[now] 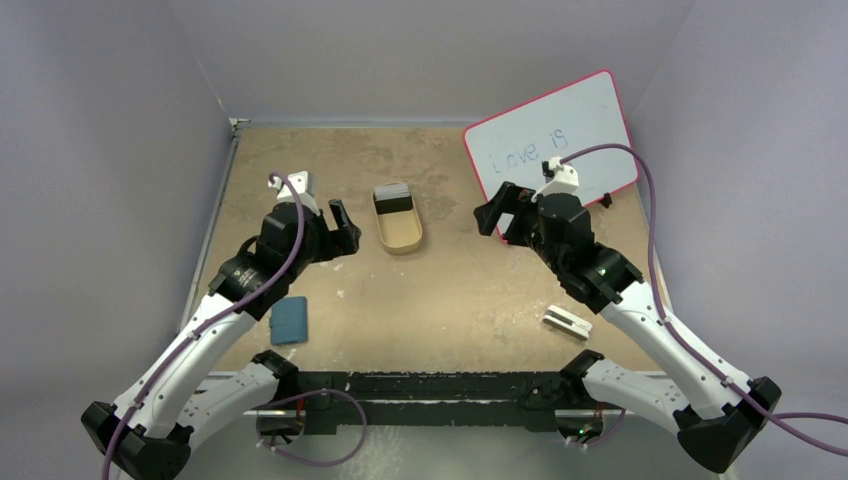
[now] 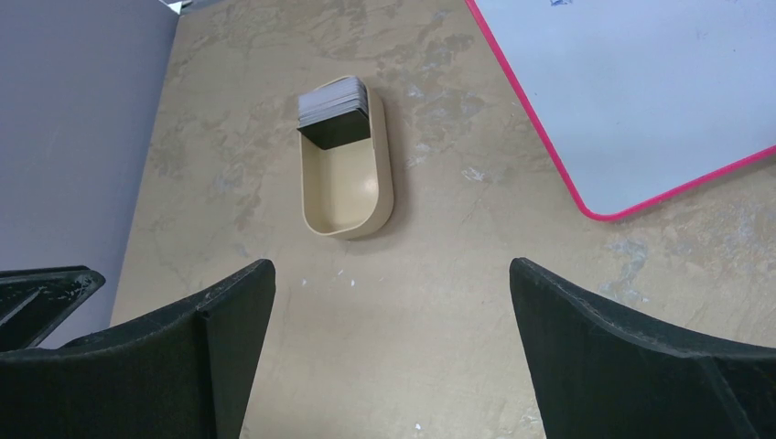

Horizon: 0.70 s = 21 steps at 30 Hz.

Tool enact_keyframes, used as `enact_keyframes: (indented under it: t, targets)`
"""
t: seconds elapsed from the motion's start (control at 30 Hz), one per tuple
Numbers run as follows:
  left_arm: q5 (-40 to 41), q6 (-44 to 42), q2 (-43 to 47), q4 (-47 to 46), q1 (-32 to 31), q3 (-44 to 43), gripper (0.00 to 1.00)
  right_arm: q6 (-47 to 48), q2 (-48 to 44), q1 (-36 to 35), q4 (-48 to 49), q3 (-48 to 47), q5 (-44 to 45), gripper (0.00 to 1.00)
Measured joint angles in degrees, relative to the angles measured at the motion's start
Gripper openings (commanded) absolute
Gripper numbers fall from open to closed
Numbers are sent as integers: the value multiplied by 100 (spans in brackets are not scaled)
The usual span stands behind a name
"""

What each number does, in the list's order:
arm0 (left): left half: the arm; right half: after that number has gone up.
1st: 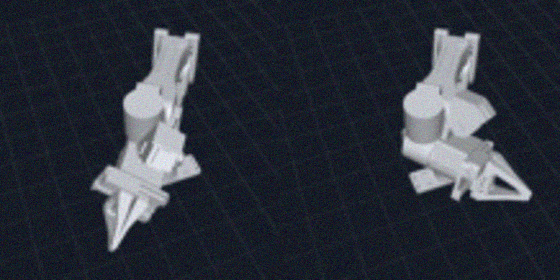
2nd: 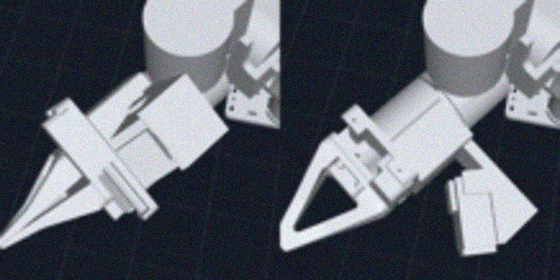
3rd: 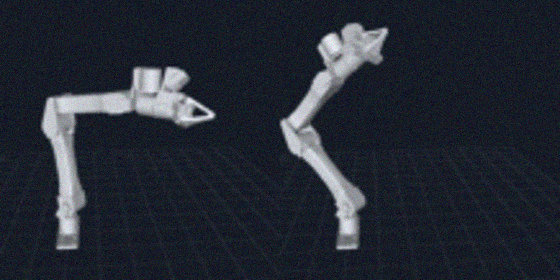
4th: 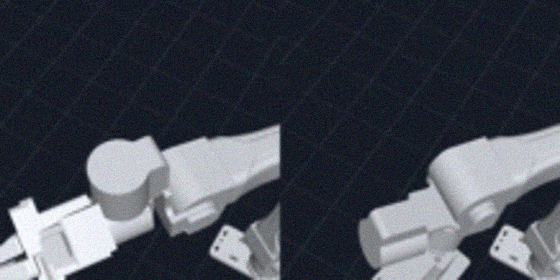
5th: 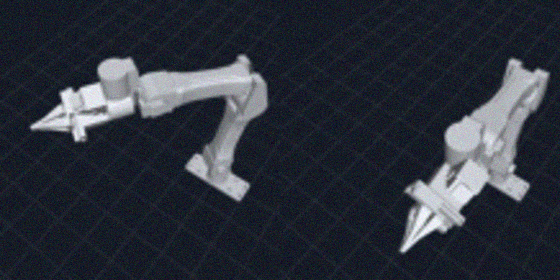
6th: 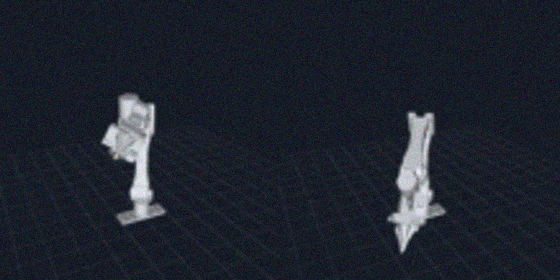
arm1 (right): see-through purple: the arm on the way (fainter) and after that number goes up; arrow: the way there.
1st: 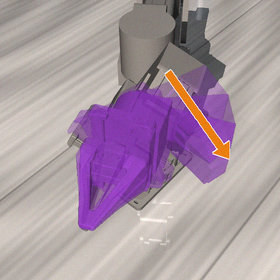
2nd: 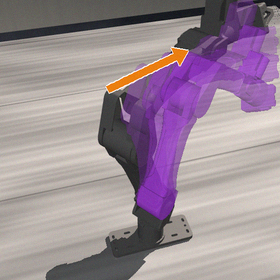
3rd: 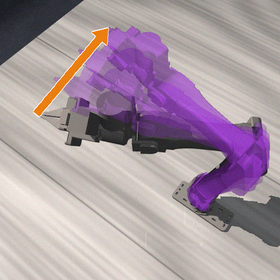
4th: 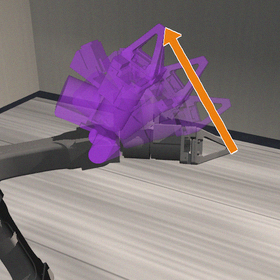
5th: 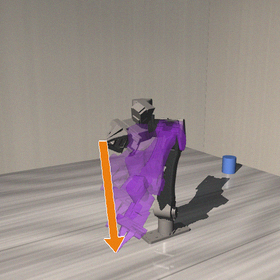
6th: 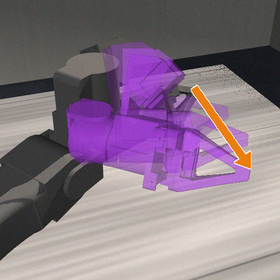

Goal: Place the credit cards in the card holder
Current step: Move the card holder to the center of the board.

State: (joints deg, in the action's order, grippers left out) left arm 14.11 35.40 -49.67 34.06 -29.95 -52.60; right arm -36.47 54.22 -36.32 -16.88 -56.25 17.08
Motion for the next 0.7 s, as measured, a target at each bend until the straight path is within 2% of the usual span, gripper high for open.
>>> enact_keyframes:
  t: [0.2, 0.37, 0.5, 0.7]
  targets:
    - [216, -7, -26, 101, 0, -48, 83, 13, 4, 0, 2, 0, -2, 99]
    - [887, 214, -184, 201, 0, -146, 82, 46, 2, 0, 7, 0, -7, 99]
    - [1670, 905, -533, 483, 2, -177, 78, 50, 2, 0, 28, 2, -17, 99]
    - [2514, 2485, -1237, 1257, 146, -153, 67, 68, 2, 0, 50, 2, -28, 99]
